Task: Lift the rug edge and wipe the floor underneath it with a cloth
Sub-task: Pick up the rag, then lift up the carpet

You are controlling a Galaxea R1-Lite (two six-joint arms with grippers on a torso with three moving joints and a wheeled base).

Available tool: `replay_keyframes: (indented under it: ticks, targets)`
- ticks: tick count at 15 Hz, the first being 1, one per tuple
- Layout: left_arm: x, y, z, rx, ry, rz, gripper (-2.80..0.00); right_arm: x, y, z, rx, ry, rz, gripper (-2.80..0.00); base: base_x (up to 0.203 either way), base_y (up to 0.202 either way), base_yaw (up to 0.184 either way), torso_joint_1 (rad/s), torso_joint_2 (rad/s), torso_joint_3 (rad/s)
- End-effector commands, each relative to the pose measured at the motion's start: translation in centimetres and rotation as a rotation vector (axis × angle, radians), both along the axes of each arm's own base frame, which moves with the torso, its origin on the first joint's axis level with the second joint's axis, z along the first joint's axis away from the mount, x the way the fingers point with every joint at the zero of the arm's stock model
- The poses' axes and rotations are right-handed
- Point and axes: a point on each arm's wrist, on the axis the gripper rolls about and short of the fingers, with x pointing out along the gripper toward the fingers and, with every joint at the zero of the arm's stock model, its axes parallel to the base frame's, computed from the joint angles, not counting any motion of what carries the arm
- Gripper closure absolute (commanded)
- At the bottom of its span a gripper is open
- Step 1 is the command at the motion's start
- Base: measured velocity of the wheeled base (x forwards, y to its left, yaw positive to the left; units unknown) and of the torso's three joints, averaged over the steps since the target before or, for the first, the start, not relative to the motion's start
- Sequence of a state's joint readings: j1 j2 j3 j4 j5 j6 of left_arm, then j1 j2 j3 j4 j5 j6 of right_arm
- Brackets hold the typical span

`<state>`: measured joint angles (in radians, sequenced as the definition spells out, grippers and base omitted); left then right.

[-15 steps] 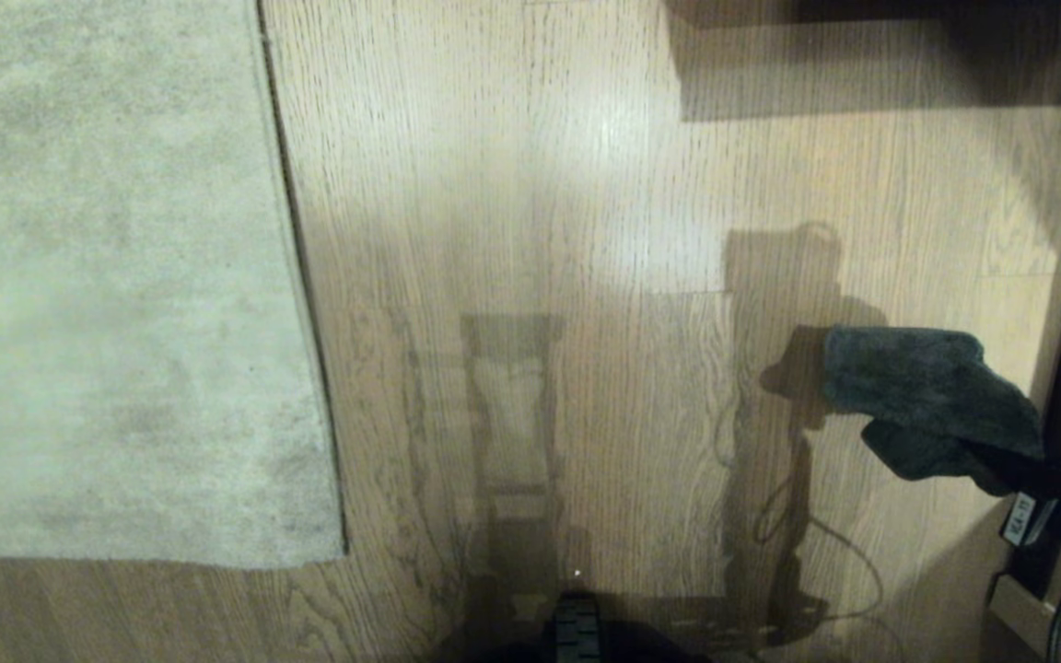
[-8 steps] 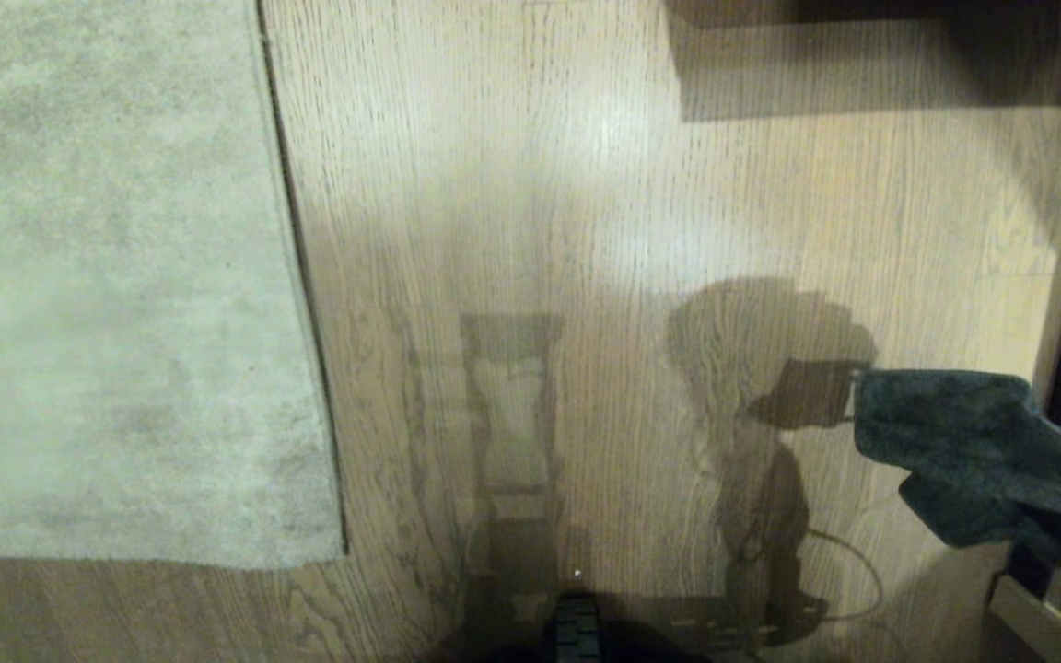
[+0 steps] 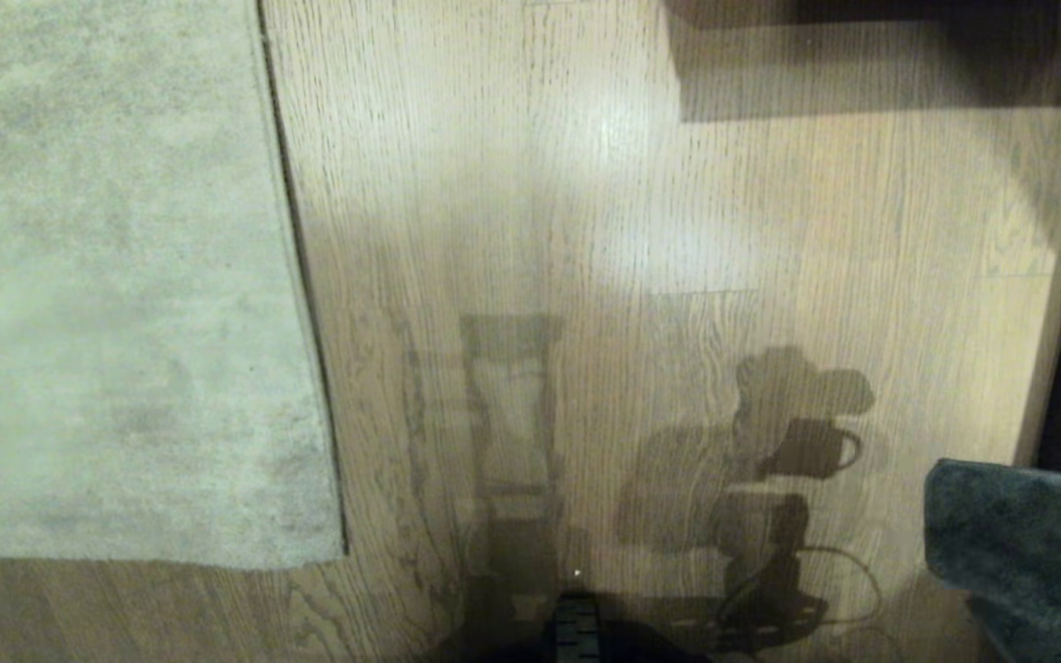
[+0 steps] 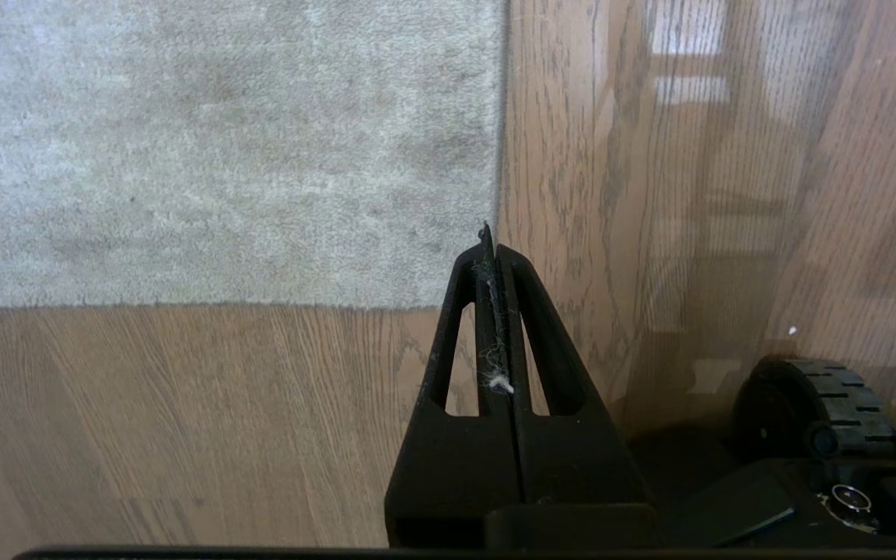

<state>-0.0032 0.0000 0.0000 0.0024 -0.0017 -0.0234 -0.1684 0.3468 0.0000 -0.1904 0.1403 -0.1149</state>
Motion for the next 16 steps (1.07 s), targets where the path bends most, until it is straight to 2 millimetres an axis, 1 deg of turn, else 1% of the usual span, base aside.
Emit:
replay_keyframes:
  ticks: [1,4,10,13,14,16]
  targets:
    - [0.0,0.0,0.0,0.0,0.001,0.0,0.0,-0.7,-0.1,-0.3,-0.021,-0.024,-0.082,0.0,0.0,0.0,0.0,0.0,0.0,0.0]
    - [0.0,0.0,0.0,0.0,0.001,0.0,0.0,-0.7,-0.2,-0.8,-0.032,0.023,-0.089,0.0,0.0,0.0,0.0,0.0,0.0,0.0]
    - [0.0,0.0,0.0,0.0,0.001,0.0,0.0,-0.7,-0.2,-0.8,-0.044,0.022,-0.081,0.0,0.0,0.0,0.0,0.0,0.0,0.0]
    - [0.0,0.0,0.0,0.0,0.001,0.0,0.0,-0.8,-0.2,-0.7,-0.043,0.009,-0.035,0.0,0.0,0.0,0.0,0.0,0.0,0.0]
    - [0.0,0.0,0.0,0.0,0.001,0.0,0.0,-1.0,-0.2,-0.8,-0.04,-0.01,-0.016,0.0,0.0,0.0,0.0,0.0,0.0,0.0]
    - [0.0,0.0,0.0,0.0,0.002,0.0,0.0,-2.3,-0.1,-1.4,-0.034,-0.092,0.017,0.0,0.0,0.0,0.0,0.0,0.0,0.0]
